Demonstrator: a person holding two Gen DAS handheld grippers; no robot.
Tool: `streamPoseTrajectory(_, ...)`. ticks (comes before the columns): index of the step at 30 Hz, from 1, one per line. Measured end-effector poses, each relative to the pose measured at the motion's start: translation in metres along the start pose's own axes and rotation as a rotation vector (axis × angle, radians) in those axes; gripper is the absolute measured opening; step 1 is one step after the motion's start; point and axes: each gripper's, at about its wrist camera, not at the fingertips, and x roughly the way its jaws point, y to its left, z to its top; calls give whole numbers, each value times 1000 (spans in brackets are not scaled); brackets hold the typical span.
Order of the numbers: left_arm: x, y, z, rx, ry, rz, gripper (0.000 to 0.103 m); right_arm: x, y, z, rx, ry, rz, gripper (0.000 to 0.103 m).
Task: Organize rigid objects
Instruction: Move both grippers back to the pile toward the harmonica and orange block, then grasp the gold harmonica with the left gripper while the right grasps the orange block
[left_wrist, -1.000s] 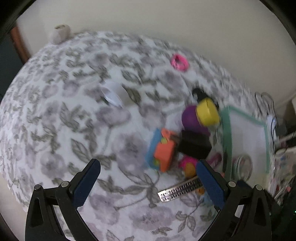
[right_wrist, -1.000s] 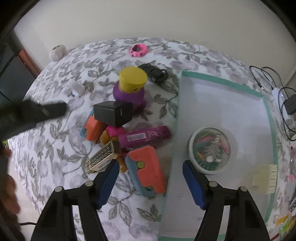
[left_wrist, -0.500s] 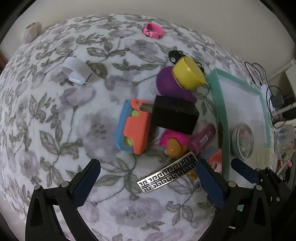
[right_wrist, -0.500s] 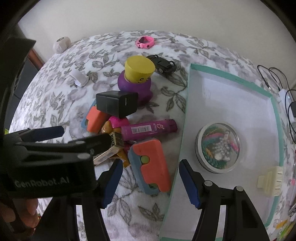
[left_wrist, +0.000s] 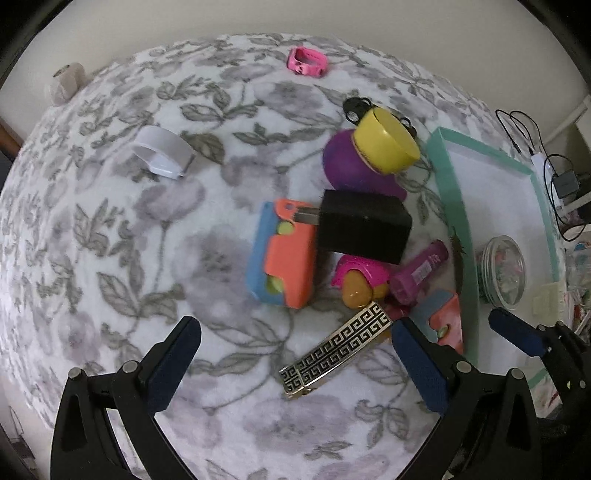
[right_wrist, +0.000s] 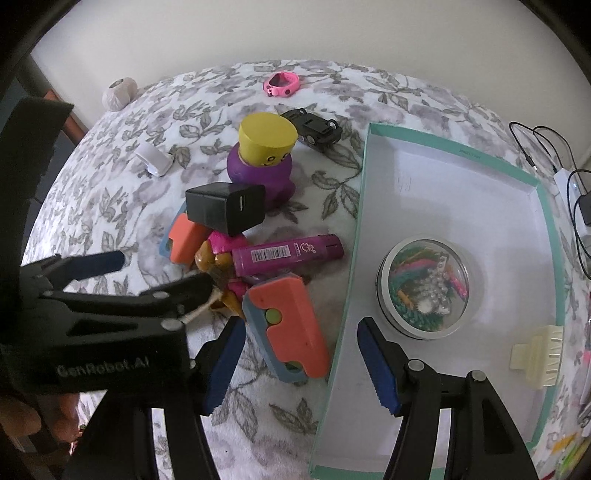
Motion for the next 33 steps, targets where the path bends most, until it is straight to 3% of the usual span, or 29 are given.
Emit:
streamPoseTrajectory(4, -5, 12, 4, -13, -16, 52, 103, -2, 4, 0, -17, -11, 4, 67)
streamPoseTrajectory(6, -5, 18, 6, -8, -23, 160, 103, -4, 6, 0, -25, -18, 6, 67)
streamPoseTrajectory(8, -3, 26, 6, -9, -10, 215, 103, -5, 8, 1, -30, -22, 8, 67)
streamPoseTrajectory(12, -6, 46, 8, -72, 1, 142, 103, -3, 13, 1, -49, -21, 8, 67)
streamPoseTrajectory(16, -17, 48, 11, -51, -19, 59, 103, -3, 21, 1, -88, -23, 3, 67)
streamPoseTrajectory(19, -13, 42, 12, -49, -9, 12, 103, 0, 25, 0, -108, -28, 3, 56)
streamPoseTrajectory(21, -10, 33, 11, -36, 2, -23, 103, 5, 24, -1, -111, -20, -6, 55)
streamPoseTrajectory(28, -5, 6, 3, 48, 22, -33, 101, 18, 17, -3, -85, 3, -8, 55)
streamPoseTrajectory(33, 3, -7, 2, 82, 41, -29, 87, 19, 14, -4, -77, -2, 11, 54)
